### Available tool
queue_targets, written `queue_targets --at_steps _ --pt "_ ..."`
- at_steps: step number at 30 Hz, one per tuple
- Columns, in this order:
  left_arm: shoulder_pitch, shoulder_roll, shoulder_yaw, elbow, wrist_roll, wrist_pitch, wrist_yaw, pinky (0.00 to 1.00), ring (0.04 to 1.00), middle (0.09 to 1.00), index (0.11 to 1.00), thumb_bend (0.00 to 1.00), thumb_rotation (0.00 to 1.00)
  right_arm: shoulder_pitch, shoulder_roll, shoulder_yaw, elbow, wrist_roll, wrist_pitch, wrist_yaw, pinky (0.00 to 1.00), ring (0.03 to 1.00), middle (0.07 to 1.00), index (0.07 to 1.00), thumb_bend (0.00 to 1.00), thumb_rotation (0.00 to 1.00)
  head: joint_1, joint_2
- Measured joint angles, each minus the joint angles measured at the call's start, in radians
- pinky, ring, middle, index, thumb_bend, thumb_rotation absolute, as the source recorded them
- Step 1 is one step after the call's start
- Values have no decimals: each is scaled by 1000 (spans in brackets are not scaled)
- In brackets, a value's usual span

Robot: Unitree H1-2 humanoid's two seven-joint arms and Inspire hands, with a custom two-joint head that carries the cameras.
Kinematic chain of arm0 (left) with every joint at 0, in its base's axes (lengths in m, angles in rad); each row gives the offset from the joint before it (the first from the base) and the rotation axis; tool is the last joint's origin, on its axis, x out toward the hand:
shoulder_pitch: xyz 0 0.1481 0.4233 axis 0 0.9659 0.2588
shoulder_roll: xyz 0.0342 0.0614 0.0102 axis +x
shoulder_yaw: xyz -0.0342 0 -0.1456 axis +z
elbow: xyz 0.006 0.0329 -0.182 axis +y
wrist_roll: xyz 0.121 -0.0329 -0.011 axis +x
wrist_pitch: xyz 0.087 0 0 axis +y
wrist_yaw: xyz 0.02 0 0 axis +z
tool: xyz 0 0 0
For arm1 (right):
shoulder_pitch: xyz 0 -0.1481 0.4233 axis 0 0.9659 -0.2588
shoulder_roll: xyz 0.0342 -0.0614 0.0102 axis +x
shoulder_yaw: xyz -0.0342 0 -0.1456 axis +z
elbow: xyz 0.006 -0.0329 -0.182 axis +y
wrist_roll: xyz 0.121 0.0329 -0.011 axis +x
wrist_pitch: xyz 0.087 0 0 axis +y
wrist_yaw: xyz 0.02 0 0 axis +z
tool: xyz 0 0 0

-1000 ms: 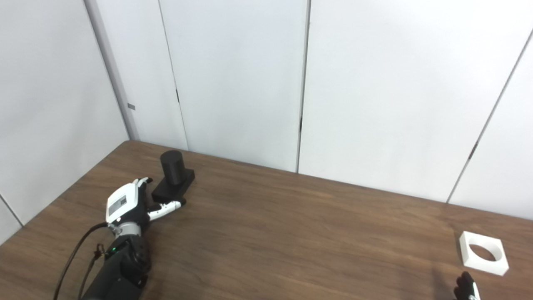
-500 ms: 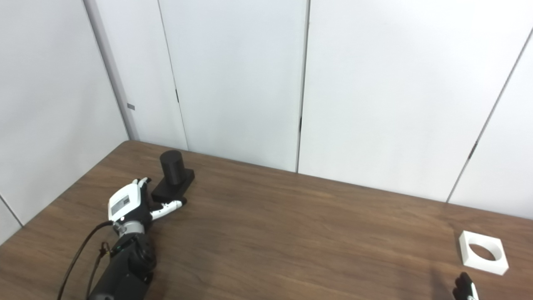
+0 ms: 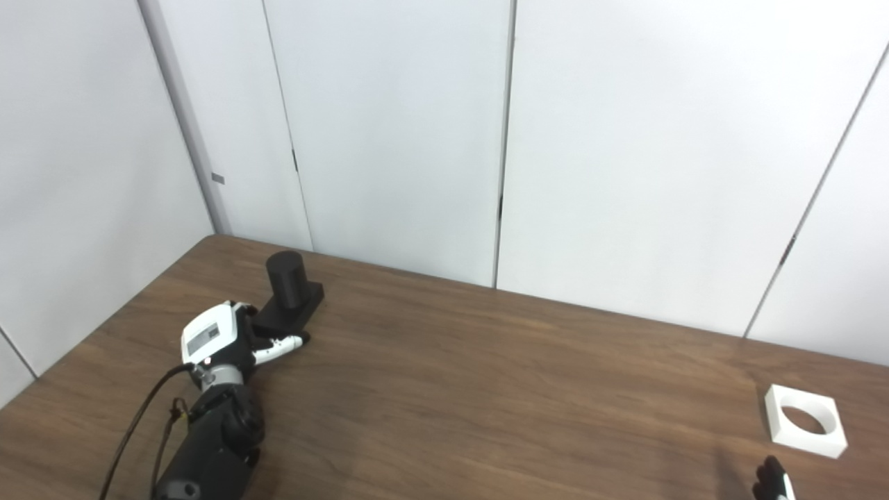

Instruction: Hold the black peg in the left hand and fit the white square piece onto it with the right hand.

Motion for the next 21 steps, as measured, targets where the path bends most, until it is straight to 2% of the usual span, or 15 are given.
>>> queue_targets --at_steps 11,21 --pt "-21 9 -6 39 -14 0 49 948 923 901 656 864 562 4 0 10 -13 0 13 -4 1000 1000 1000 1000 491 1000 -6 0" --pt "-37 11 -14 68 -16 0 64 948 913 897 687 839 588 10 0 24 -28 -12 28 -21 1000 1000 1000 1000 509 1000 -12 3"
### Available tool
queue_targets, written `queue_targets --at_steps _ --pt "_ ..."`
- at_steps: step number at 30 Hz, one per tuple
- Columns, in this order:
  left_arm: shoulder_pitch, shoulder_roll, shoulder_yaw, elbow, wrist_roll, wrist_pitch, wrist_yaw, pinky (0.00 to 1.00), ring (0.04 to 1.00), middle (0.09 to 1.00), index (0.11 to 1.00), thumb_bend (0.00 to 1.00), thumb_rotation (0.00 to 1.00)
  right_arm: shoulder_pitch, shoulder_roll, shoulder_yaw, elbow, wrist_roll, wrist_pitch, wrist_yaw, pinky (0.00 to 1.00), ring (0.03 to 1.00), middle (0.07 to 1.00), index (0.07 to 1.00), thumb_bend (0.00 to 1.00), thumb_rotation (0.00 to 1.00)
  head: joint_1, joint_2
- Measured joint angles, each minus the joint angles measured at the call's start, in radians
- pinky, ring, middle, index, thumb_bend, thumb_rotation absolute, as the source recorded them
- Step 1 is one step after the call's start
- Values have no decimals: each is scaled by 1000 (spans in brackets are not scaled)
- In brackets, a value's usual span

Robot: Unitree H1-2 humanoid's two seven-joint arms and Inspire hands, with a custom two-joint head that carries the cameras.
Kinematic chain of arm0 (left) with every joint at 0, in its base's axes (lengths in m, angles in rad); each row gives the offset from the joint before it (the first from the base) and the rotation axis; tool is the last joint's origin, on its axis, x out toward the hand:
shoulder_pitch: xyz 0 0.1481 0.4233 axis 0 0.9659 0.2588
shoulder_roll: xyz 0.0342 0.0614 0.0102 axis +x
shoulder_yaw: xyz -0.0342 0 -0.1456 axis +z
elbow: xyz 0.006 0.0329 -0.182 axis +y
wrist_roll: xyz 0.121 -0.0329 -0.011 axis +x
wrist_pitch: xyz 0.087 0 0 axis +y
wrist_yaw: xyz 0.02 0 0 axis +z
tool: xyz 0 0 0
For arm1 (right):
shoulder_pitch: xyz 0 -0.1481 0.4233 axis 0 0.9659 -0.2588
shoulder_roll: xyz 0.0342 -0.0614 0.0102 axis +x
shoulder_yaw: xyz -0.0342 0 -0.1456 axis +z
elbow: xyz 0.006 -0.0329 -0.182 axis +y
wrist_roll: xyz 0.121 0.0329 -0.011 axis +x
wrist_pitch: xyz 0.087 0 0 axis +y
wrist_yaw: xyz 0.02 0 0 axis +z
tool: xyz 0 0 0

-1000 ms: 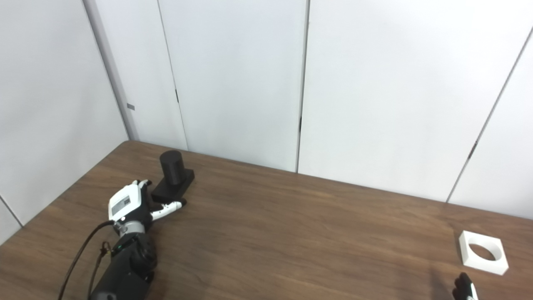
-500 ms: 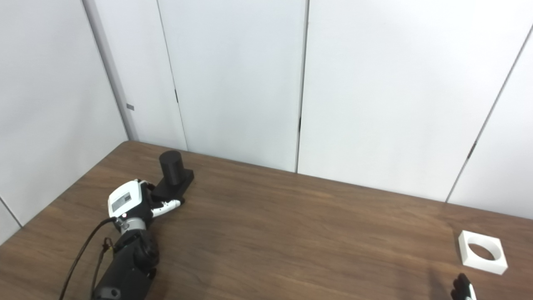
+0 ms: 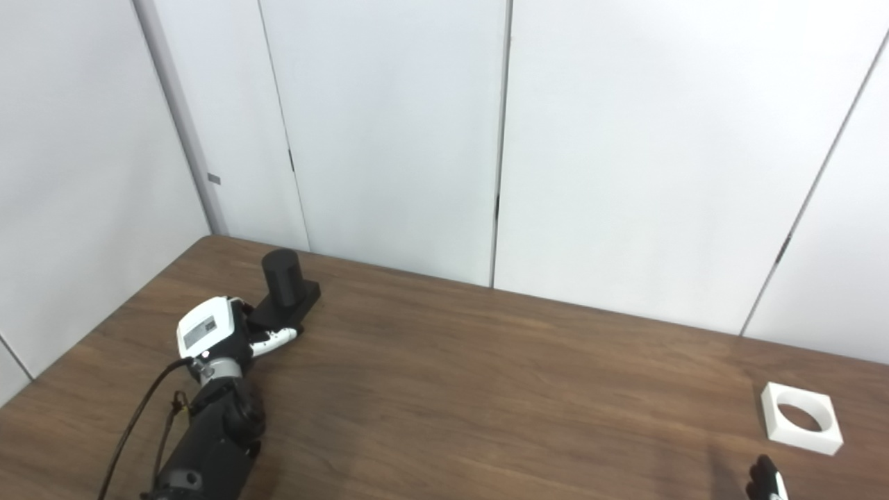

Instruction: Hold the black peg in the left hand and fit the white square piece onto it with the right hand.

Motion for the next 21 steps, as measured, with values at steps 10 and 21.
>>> queue_targets --at_steps 10,21 --pt "-25 3 -11 40 8 0 4 906 888 880 717 768 546 3 0 7 -5 -15 1 0 1000 1000 1000 1000 473 1000 -3 3" --pt "-21 17 -39 50 -75 -23 93 867 852 791 488 518 68 4 0 7 -6 -12 2 1 1000 1000 1000 1000 450 1000 -3 6"
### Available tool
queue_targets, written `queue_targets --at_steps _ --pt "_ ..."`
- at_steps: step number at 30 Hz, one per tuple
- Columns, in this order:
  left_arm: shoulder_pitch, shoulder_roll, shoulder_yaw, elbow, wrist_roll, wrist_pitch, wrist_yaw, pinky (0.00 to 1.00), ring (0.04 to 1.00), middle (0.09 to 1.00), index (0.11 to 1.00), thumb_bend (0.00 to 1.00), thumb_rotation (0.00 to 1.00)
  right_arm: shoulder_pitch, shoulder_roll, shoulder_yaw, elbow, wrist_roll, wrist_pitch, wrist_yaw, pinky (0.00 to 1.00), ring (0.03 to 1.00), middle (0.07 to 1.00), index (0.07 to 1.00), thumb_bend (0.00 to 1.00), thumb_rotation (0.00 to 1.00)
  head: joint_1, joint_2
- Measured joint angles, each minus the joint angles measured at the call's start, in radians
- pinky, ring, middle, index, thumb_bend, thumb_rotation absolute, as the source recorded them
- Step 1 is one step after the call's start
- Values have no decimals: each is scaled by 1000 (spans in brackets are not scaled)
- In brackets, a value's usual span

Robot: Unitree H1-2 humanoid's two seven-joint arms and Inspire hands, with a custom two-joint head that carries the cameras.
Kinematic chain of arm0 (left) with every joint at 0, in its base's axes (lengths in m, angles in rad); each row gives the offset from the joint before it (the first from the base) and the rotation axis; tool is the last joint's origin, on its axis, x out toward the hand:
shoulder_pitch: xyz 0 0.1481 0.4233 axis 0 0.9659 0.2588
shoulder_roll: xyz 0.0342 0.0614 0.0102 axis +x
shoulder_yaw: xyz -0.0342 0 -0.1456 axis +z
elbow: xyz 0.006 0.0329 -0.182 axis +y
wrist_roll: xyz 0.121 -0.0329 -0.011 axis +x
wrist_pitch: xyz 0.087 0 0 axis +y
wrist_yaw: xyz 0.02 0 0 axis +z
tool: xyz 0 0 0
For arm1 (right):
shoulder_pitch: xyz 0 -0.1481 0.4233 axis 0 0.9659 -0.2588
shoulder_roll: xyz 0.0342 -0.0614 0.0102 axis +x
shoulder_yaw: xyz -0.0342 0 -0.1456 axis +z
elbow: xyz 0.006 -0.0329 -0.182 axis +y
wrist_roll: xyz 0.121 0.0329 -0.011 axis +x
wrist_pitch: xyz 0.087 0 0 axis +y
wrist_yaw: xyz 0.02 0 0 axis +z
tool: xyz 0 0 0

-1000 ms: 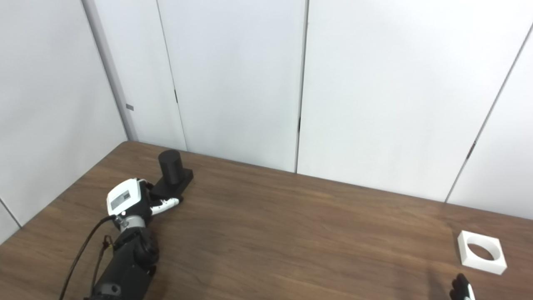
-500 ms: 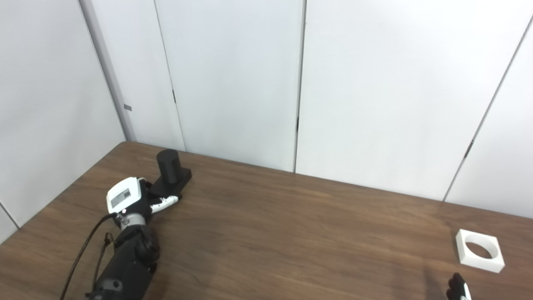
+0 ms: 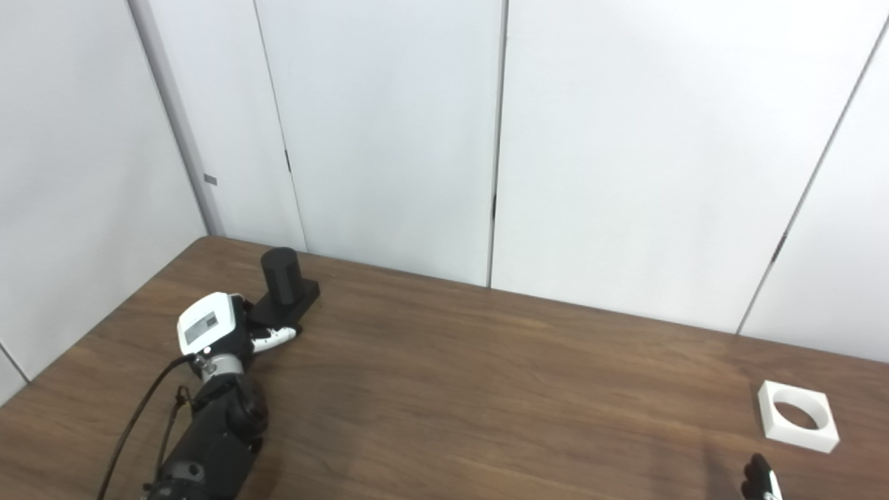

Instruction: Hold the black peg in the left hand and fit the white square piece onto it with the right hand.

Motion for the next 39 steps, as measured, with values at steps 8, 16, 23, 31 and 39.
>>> queue_targets --at_steps 8,16,23,31,39 --pt "19 3 -26 -10 -83 -37 64 863 836 765 482 516 48 0 0 -1 0 19 0 0 1000 1000 1000 1000 426 1000 -5 3" --pt "34 16 -50 -24 -123 -62 71 848 824 739 482 513 46 0 0 1 0 13 -1 0 1000 1000 1000 1000 451 1000 -34 21" --pt "120 39 -104 -170 -161 -131 11 671 763 754 486 505 42 0 0 1 7 12 -11 -1 1000 1000 1000 1000 463 1000 -61 37" --pt "247 59 -180 -420 -194 -153 -152 661 788 793 490 499 50 -1 1 1 43 18 -61 -1 1000 1000 1000 1000 524 1000 -100 70" --pt "345 82 -252 -591 -239 -267 -298 712 814 799 491 500 56 -3 1 3 44 -5 -61 -6 1000 1000 998 1000 556 1000 -147 106"
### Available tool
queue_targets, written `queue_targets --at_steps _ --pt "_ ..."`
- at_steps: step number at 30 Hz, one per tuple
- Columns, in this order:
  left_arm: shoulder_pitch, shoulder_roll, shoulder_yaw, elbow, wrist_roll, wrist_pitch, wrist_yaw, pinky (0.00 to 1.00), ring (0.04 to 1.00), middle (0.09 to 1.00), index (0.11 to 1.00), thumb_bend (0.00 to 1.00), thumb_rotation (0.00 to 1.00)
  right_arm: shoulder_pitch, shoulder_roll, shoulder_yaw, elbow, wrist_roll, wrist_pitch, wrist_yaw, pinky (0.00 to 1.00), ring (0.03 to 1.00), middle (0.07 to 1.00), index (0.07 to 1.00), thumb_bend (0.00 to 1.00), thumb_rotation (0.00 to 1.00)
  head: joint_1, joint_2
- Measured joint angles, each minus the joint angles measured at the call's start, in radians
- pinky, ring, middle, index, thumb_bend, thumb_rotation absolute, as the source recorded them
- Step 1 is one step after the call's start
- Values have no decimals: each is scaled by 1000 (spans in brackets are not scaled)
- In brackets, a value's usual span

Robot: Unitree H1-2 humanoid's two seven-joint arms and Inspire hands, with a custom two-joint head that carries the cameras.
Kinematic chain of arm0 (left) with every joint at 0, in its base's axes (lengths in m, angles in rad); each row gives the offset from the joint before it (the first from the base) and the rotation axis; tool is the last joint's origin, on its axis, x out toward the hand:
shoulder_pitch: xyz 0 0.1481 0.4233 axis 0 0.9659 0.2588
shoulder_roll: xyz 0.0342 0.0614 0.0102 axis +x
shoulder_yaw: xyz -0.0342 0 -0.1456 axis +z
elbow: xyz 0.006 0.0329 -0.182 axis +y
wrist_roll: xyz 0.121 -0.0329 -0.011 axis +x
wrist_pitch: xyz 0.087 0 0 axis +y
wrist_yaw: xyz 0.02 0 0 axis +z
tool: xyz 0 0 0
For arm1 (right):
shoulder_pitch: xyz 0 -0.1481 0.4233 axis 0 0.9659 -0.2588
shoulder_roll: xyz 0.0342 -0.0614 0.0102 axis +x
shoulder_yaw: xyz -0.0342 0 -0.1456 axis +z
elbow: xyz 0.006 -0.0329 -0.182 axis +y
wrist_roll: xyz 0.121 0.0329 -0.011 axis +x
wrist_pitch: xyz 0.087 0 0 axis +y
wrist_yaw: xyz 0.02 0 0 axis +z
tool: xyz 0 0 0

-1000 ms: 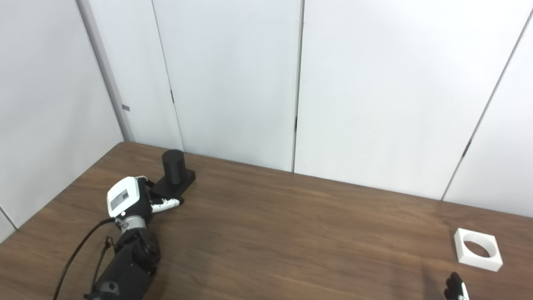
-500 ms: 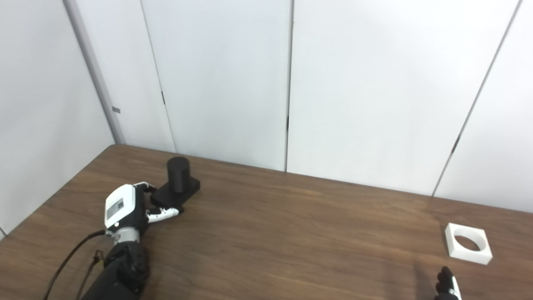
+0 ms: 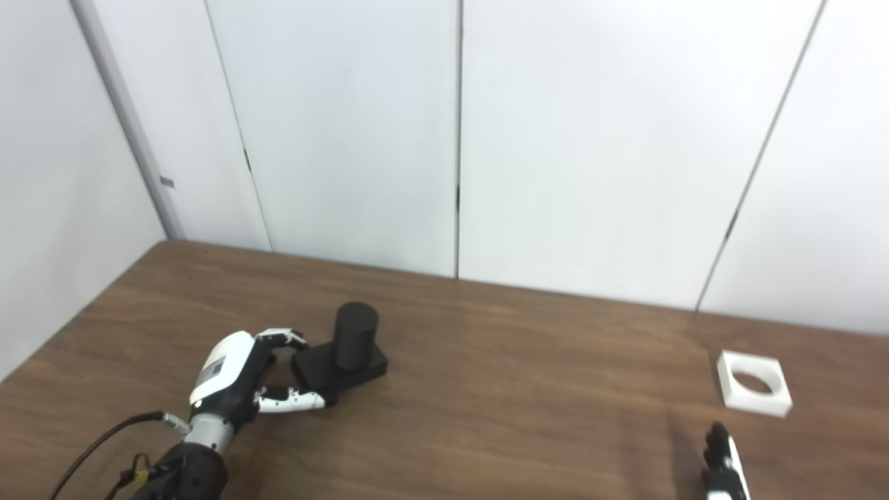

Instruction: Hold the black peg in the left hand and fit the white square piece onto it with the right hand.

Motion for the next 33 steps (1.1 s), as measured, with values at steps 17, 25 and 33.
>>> queue_targets --at_steps 17,25,33 --pt "102 -16 -168 -102 -48 -269 -117 733 861 828 492 504 46 -5 6 23 -15 -51 45 -35 1000 1000 970 1000 580 1000 -184 98" --pt "92 1 -208 -104 -41 -307 -186 834 843 786 489 512 44 -8 8 39 -20 -49 46 -49 1000 1000 978 1000 569 1000 -250 117" --pt "115 -16 -253 -125 72 -298 -198 953 856 784 489 514 45 -9 9 59 -44 -61 79 -65 1000 1000 977 1000 566 1000 -279 129"
